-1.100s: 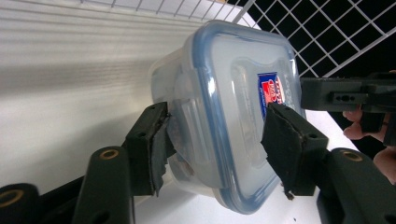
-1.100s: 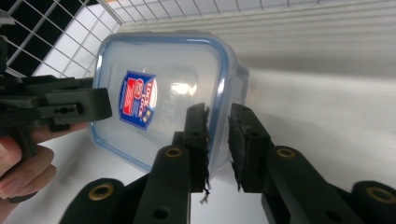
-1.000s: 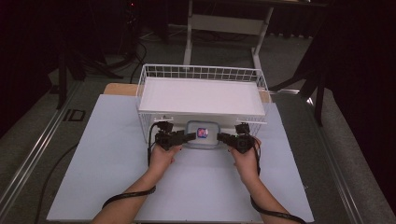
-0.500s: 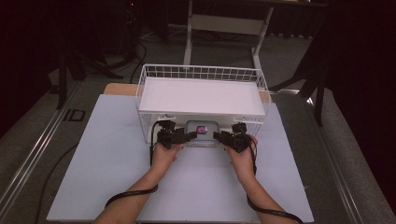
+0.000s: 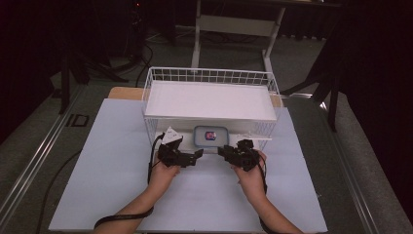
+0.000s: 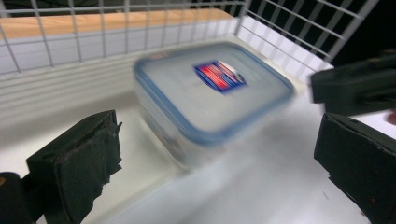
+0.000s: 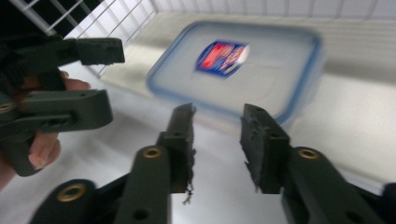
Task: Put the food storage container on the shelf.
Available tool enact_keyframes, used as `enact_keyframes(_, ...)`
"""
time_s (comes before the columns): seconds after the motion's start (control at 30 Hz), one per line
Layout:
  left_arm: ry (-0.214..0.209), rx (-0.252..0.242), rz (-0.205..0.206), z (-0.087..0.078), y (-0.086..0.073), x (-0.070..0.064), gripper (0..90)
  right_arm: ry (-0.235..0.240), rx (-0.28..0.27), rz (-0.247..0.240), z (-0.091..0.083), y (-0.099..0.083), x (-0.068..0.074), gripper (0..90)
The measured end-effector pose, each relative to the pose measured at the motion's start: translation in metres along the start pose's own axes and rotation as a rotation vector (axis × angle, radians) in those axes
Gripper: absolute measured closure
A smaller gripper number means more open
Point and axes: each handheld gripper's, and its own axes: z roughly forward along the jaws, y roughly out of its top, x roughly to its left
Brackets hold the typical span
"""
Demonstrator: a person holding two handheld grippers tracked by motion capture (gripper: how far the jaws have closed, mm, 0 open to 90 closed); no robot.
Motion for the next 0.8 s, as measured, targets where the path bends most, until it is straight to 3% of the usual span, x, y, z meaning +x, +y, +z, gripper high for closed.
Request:
enact_keyframes(0.07,0.005,0.006,0.025,-0.009,-0.004,-0.006,1.4,0.014,0.017,-0.016,0.003,-0.004,0.003,83.7)
enact_keyframes(0.13,-0.008,-0.001,0.033,-0.018,-0.009,-0.011,1.5,0.01,0.042,-0.022,0.009,-0.009,0.007,89.9)
enact_keyframes(0.37,0.031,-0.048,0.088,-0.04,-0.026,-0.02,1.5,-0.01,0.081,-0.047,0.032,-0.014,0.011,90.0)
enact_keyframes(0.8,0.032,-0.057,0.071,-0.043,-0.031,-0.014,1.5,-0.025,0.061,-0.04,0.05,0.002,0.009,90.0)
